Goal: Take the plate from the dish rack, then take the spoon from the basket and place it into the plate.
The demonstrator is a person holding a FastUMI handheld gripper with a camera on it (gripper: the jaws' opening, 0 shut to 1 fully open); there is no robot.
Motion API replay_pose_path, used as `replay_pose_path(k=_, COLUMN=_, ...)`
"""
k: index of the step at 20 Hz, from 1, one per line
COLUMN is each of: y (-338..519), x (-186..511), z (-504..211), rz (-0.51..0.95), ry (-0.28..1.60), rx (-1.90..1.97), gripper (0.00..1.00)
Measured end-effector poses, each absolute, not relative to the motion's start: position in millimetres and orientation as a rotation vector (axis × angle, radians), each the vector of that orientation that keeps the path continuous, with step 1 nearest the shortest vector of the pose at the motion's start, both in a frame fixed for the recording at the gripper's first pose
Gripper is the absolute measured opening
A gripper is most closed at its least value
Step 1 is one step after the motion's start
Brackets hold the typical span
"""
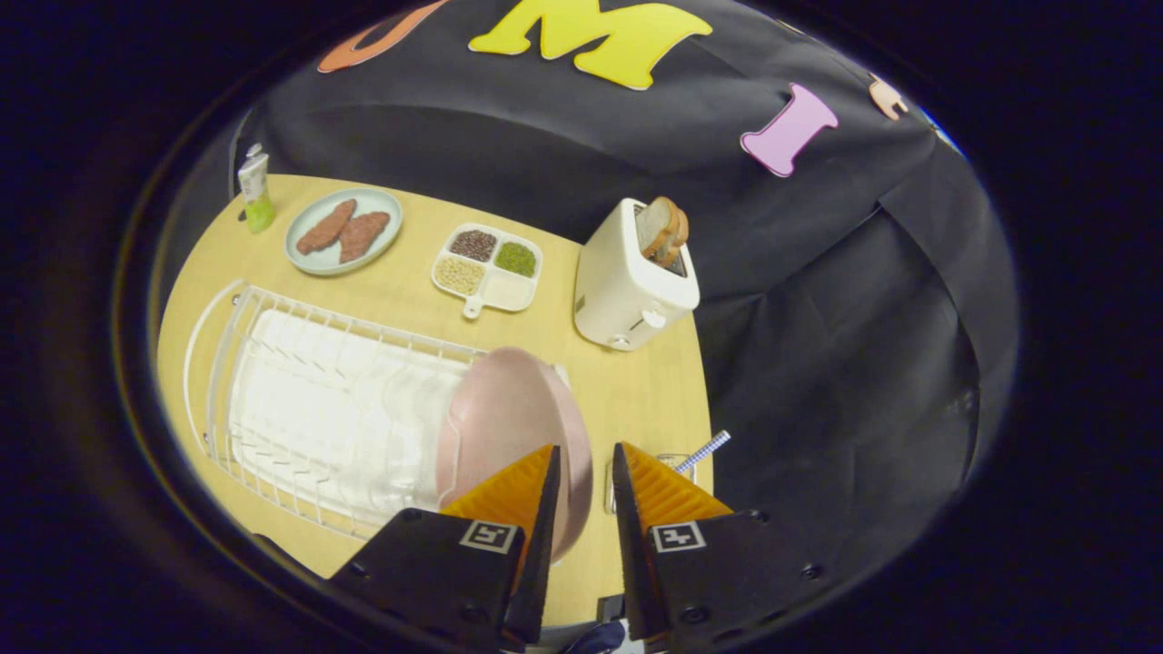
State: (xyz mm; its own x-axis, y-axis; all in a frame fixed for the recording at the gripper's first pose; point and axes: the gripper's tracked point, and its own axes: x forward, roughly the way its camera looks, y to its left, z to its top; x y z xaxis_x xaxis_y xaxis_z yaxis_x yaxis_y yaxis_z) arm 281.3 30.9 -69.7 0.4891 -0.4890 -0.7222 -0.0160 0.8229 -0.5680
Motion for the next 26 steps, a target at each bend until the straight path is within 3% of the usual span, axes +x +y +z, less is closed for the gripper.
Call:
replay_pose_path(k=3, y=32, x=281, z=-83, rz=-0.280, ry=1.086, rx=-0.523, gripper=0.23)
replay_pose_path(k=6, y=26, x=281, z=-87, rz=-0.291, ry=1.094, rx=-0.507, gripper=0.20)
replay_pose_path(k=9, y=29, x=277, z=-83, rz=-0.299, ry=1.078, rx=-0.534, gripper=0.11)
replay_pose_path(k=26, y=43, x=266, z=-69, rz=-0.470, ry=0.809, rx=-0.580, gripper=0.09)
